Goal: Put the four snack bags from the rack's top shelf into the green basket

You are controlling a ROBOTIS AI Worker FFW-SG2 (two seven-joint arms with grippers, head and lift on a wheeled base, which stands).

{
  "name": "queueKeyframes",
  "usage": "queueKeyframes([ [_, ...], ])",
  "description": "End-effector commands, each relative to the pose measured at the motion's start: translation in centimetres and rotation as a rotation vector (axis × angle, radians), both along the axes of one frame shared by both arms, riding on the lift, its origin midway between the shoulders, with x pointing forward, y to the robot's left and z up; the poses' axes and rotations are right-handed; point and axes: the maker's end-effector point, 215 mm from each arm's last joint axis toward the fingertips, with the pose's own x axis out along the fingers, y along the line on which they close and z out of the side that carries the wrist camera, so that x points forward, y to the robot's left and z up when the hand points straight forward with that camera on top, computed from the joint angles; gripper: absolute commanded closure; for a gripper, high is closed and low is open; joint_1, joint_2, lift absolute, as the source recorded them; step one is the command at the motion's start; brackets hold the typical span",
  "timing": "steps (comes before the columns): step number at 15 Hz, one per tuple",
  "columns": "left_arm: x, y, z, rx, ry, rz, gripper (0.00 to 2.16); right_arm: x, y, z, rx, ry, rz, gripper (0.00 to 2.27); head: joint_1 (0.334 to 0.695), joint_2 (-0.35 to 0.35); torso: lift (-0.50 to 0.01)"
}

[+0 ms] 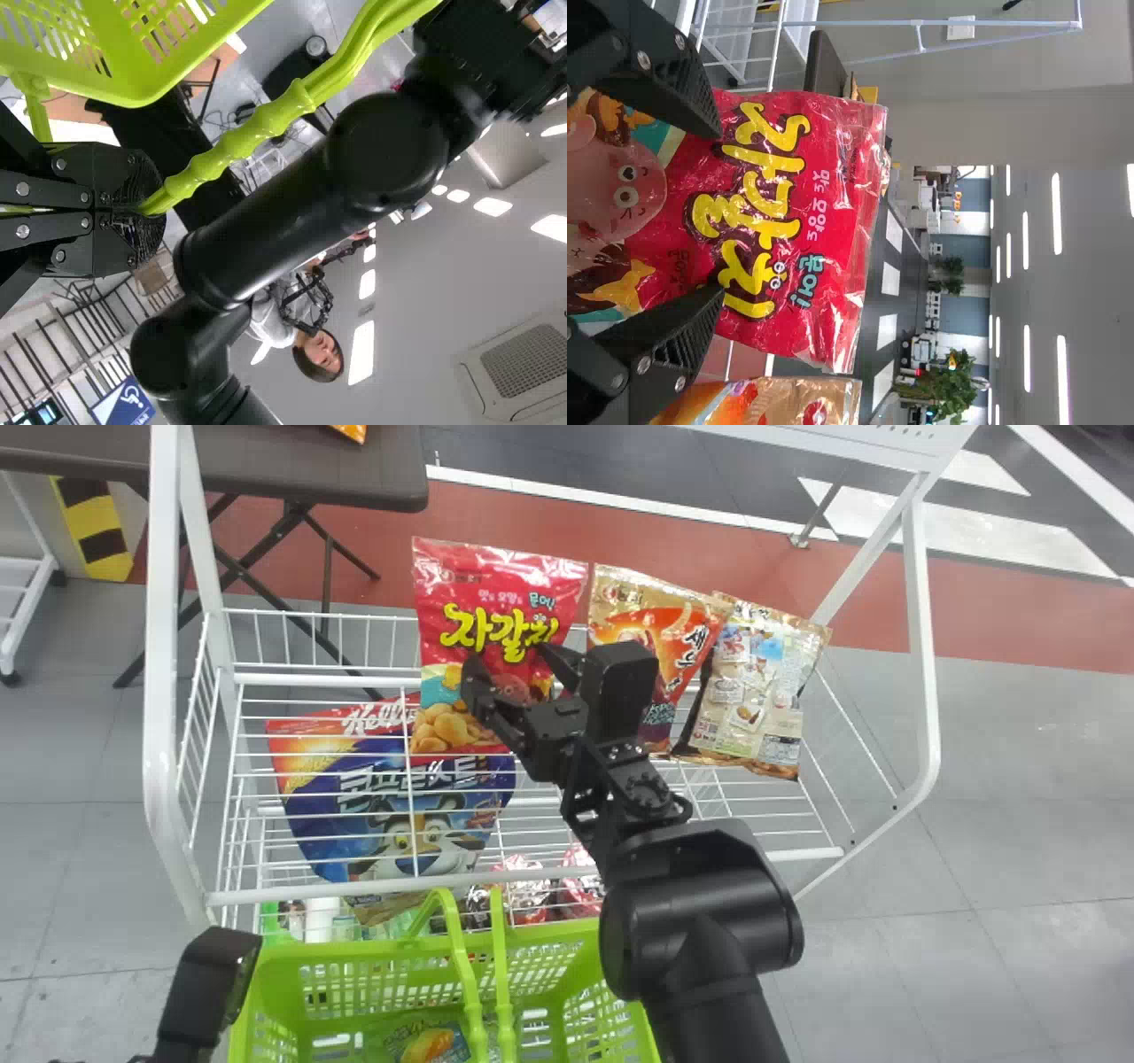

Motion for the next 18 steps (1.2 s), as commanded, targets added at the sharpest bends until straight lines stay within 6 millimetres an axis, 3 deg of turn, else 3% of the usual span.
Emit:
queueKeyframes([
  [1, 0.0, 0.0, 0.0, 0.002, 0.003, -0.002, 1.67, -0.1, 0.8, -0.6, -0.002, 0.023, 0.014, 1.87, 0.695, -0.305, 0.0],
  [2, -0.1, 0.0, 0.0, 0.001, 0.008, -0.004, 1.67, -0.6, 1.2, -0.1, 0.001, 0.014, 0.023, 2.01, 0.695, -0.3, 0.0],
  [6, -0.2, 0.0, 0.2, -0.002, 0.007, -0.007, 1.67, -3.5, 2.8, 3.2, 0.023, -0.046, 0.057, 2.07, 0.695, -0.279, 0.0],
  [11, -0.5, 0.1, 0.3, 0.007, 0.006, -0.008, 1.67, -7.8, 0.3, 7.0, 0.052, -0.09, 0.016, 2.07, 0.695, -0.305, 0.0],
  [13, -0.3, 0.3, 0.4, 0.01, -0.003, -0.001, 1.67, -10.3, -1.3, 6.9, 0.069, -0.015, 0.025, 2.07, 0.695, -0.325, 0.0],
  [15, -0.2, 0.4, 0.4, 0.018, -0.011, 0.007, 1.67, -13.9, -3.3, 5.4, 0.085, 0.136, 0.031, 2.07, 0.695, -0.35, 0.0],
  [18, 0.0, 0.8, 0.3, 0.024, -0.01, 0.019, 1.67, -19.9, -6.1, 5.0, 0.161, 0.293, 0.028, 2.07, 0.695, -0.35, 0.0],
])
